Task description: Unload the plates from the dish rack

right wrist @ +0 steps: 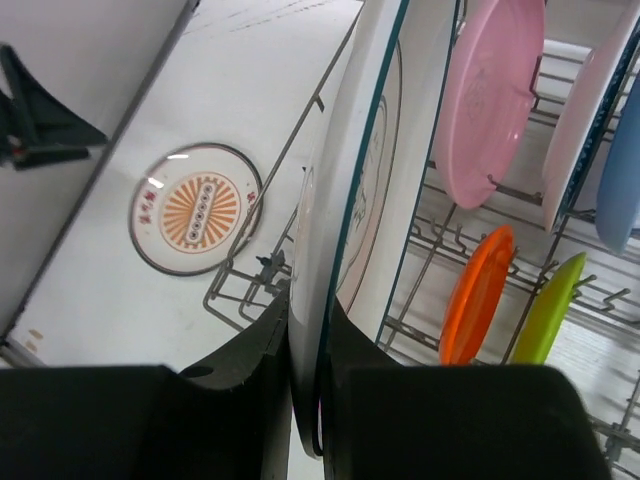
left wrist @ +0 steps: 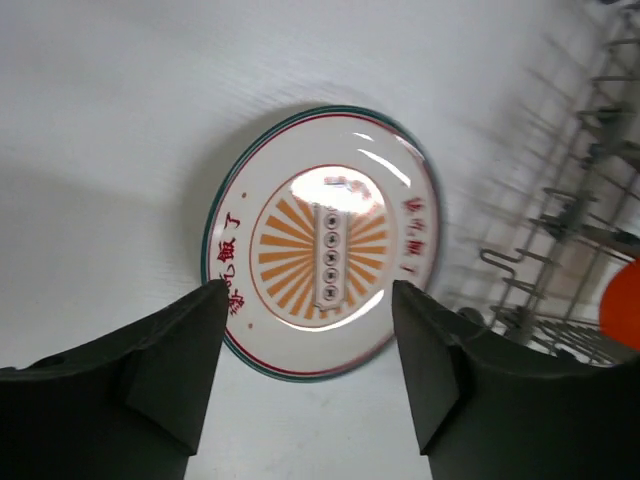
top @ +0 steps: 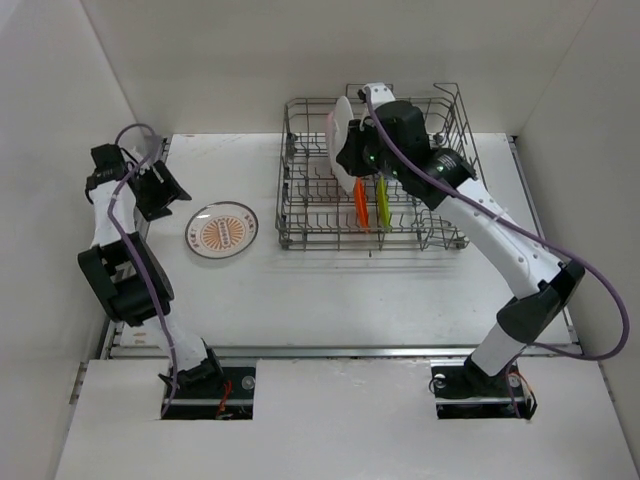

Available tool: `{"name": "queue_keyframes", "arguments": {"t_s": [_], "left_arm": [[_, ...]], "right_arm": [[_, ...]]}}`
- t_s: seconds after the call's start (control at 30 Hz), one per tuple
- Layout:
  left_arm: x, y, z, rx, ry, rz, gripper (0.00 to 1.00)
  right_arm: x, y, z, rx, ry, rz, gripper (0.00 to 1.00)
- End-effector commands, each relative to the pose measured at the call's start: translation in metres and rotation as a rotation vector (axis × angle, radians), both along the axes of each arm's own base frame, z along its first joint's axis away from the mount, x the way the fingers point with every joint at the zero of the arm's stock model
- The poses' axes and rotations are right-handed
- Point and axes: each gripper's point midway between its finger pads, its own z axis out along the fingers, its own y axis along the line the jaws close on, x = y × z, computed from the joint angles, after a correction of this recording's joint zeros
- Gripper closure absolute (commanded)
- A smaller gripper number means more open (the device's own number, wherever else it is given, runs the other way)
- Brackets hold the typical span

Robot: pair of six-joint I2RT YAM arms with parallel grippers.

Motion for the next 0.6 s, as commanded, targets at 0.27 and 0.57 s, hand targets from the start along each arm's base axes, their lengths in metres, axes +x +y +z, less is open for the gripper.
{"name": "queue_keyframes", "arguments": {"t_s": [0.27,0.57], "left_arm": [[-0.053,-0.154,0.232,-0.176,-0.425,-0.604,0.00],[-0.053,-0.201,0.202,-0.014,-0.340,-0.745,0.00]], "right_arm": [[-0.077,0.013,-0.016,-0.747,-0.460,-0.278,1.00],[-0.111,0.061,-0.090,-1.126,-0.587,-0.281,1.00]]}}
